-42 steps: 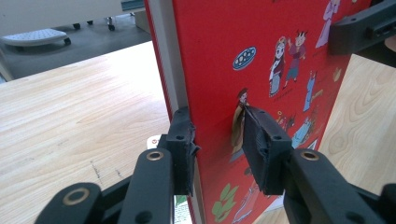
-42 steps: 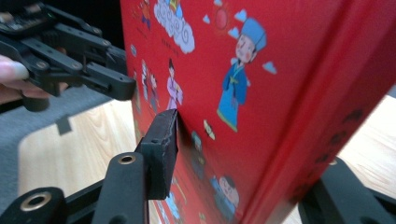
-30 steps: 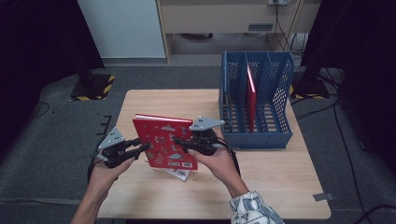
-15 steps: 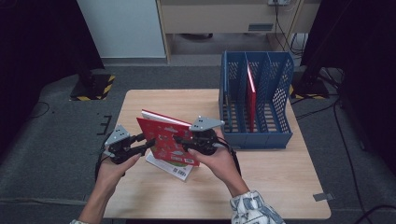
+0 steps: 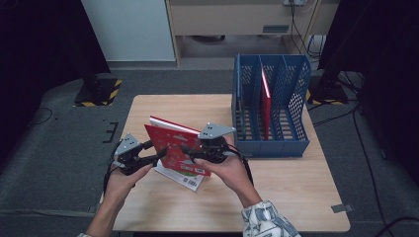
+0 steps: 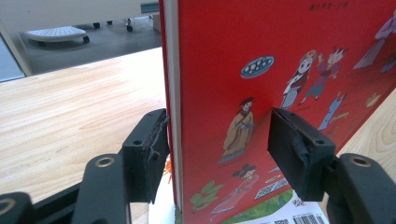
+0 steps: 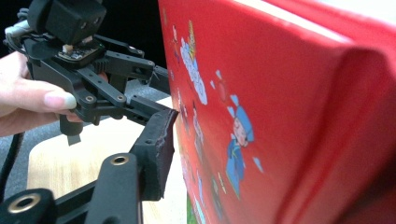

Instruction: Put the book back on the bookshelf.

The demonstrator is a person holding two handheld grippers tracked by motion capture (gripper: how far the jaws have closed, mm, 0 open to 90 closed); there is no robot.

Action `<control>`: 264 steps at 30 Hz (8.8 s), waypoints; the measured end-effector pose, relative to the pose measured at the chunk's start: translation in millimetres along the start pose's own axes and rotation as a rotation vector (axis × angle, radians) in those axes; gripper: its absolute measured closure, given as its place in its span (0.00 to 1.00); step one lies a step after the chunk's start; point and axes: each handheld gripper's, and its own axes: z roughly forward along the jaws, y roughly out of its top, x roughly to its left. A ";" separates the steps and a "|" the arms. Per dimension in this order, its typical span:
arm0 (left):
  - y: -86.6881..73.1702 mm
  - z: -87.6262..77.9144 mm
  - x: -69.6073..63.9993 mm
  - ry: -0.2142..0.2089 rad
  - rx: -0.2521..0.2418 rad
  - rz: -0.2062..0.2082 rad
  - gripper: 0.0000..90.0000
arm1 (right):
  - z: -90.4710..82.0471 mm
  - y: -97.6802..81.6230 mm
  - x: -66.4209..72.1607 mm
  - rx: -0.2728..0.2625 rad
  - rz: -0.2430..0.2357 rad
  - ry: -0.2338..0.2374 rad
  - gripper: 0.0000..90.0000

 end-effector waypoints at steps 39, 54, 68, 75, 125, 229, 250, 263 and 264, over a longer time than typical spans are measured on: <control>-4.7 7.2 -3.9 0.073 0.024 0.023 0.37 | 8.6 1.8 0.4 -0.080 0.009 0.010 0.80; -73.5 -14.3 34.6 0.210 0.218 -0.025 0.23 | 9.4 3.8 0.7 -0.090 0.012 0.002 0.83; -79.8 -12.2 42.1 0.261 0.248 -0.006 0.23 | 7.3 3.7 -3.9 -0.097 0.043 -0.041 0.88; -80.5 -12.2 44.6 0.272 0.255 -0.003 0.23 | 1.5 2.7 -8.4 -0.102 0.063 -0.057 0.88; -99.9 -1.3 68.9 0.295 0.371 -0.075 0.06 | -48.7 -6.8 -34.5 -0.145 0.123 -0.177 0.88; -107.8 7.4 68.8 0.292 0.363 -0.091 0.01 | -230.6 11.0 -60.2 -0.240 0.205 -0.506 0.88; -107.6 8.1 68.6 0.291 0.361 -0.089 0.01 | -238.4 8.5 -89.7 -0.208 0.195 -0.678 0.88; -107.4 8.4 68.4 0.288 0.364 -0.085 0.01 | -221.8 15.0 -105.8 -0.190 0.183 -0.737 0.88; -107.4 8.5 68.5 0.288 0.364 -0.085 0.01 | -220.7 15.4 -106.8 -0.187 0.179 -0.740 0.88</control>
